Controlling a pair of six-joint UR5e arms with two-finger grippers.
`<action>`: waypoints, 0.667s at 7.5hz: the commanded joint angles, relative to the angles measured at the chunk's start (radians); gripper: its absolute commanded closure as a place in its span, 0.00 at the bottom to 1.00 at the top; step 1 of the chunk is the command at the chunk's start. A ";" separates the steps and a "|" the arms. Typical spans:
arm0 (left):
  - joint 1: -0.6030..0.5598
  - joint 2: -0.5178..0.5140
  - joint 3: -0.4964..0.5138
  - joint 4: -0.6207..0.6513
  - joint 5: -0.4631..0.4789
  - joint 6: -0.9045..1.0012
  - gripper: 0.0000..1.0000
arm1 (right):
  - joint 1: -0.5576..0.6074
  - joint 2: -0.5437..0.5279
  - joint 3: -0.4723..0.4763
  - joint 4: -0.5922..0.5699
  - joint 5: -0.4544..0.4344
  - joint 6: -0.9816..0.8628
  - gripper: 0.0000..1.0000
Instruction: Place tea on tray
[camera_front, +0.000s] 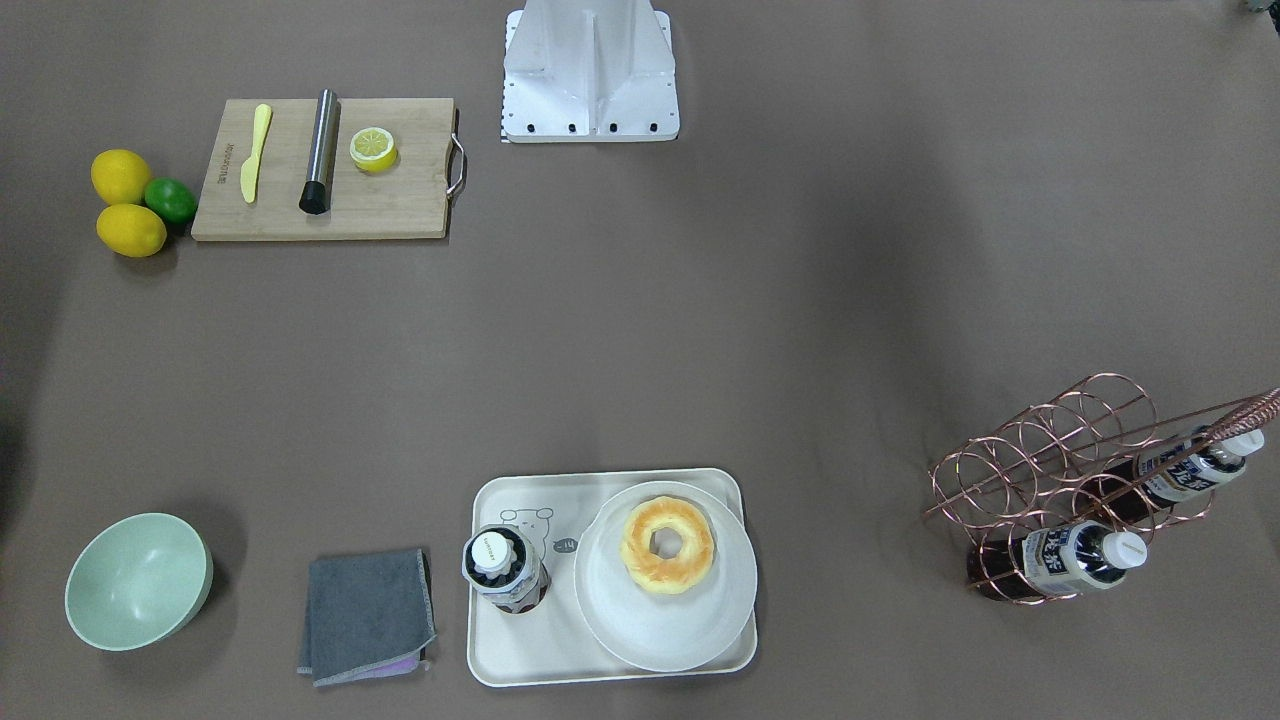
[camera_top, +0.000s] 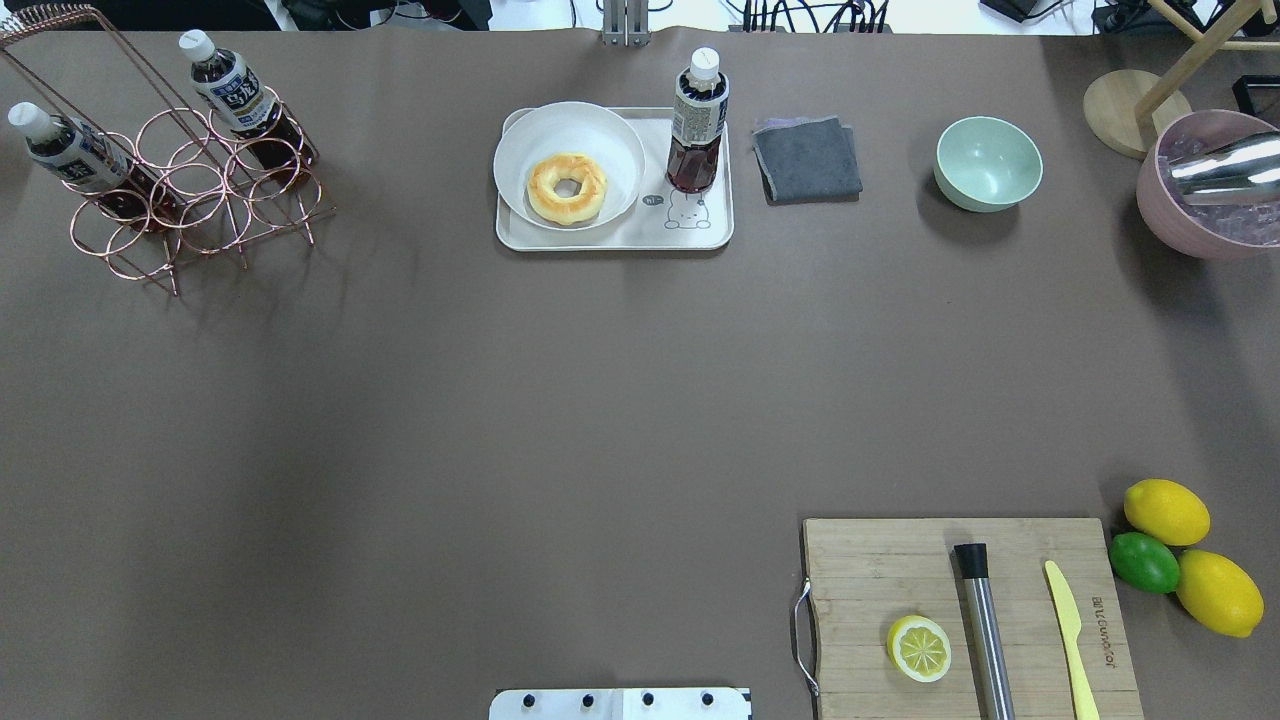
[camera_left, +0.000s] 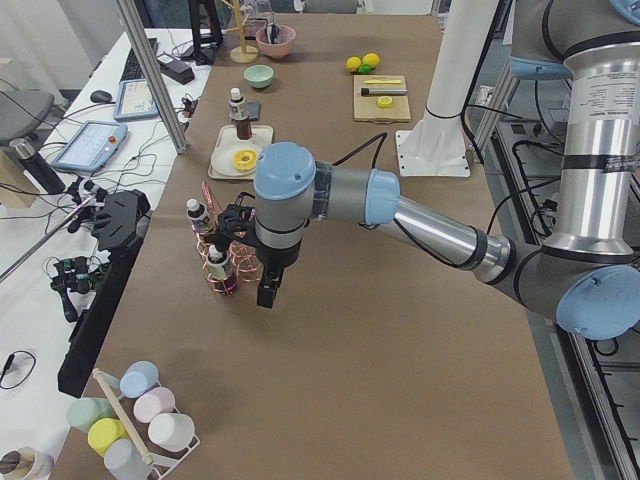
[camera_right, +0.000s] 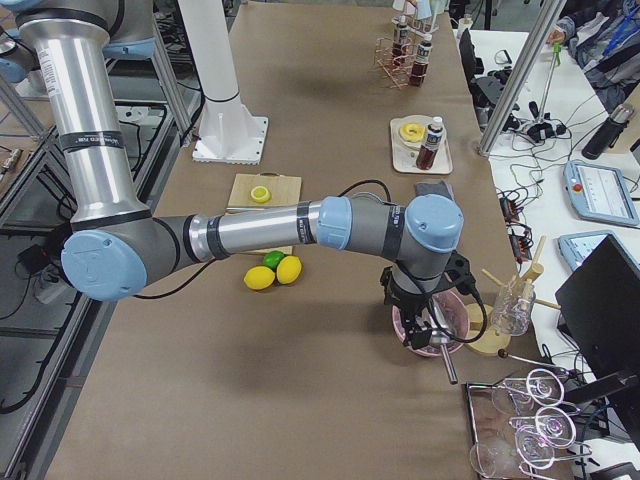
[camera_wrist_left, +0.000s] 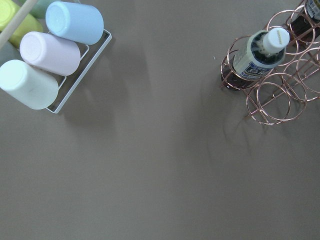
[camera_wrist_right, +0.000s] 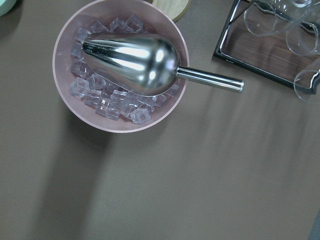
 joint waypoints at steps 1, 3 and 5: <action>-0.003 0.024 -0.006 -0.002 0.001 -0.019 0.03 | 0.004 -0.001 0.003 0.000 -0.026 0.030 0.00; 0.001 0.023 0.001 -0.005 0.001 -0.019 0.03 | 0.004 -0.002 0.003 0.000 -0.031 0.030 0.00; 0.015 0.023 0.009 -0.005 0.001 -0.019 0.03 | 0.003 0.001 0.004 0.000 -0.031 0.030 0.00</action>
